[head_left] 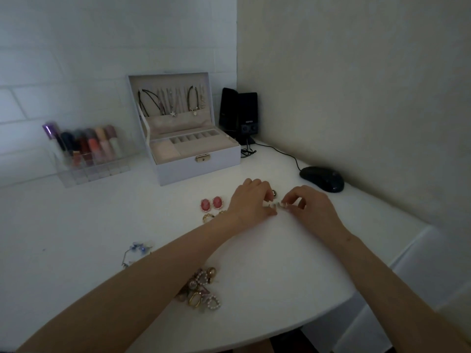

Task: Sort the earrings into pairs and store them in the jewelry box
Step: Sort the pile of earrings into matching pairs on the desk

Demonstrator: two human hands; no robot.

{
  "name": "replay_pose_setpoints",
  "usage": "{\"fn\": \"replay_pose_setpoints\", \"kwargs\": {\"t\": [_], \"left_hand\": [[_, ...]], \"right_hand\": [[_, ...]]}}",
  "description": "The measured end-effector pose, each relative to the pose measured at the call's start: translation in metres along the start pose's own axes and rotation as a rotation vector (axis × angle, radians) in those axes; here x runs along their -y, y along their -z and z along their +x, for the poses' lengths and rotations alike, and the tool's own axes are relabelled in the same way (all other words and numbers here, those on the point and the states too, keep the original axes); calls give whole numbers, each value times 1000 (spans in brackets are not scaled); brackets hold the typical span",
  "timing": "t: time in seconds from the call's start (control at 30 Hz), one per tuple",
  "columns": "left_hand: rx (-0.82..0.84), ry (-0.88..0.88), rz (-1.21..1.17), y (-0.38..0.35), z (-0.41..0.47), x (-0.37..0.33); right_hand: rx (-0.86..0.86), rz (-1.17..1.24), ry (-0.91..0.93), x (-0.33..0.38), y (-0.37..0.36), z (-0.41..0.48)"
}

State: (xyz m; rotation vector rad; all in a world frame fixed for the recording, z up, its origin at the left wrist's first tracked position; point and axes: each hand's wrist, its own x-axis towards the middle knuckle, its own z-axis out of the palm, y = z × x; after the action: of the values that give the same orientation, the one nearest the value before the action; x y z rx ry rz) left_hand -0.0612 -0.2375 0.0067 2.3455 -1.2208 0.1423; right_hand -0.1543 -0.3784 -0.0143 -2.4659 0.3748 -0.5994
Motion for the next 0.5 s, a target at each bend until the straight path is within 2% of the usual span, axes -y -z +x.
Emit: {"fn": "replay_pose_setpoints", "kwargs": {"t": [0.17,0.33,0.5], "left_hand": [[11,-32,-54,21,-17,15],[43,-42,-117,50,-49,38],[64,-22,-124,79,-81,62]], "right_hand": [[-67,67,-13,2,1,-4],[-98,114,65,23,3,-14],[65,227,103,60,-2,-36]]}}
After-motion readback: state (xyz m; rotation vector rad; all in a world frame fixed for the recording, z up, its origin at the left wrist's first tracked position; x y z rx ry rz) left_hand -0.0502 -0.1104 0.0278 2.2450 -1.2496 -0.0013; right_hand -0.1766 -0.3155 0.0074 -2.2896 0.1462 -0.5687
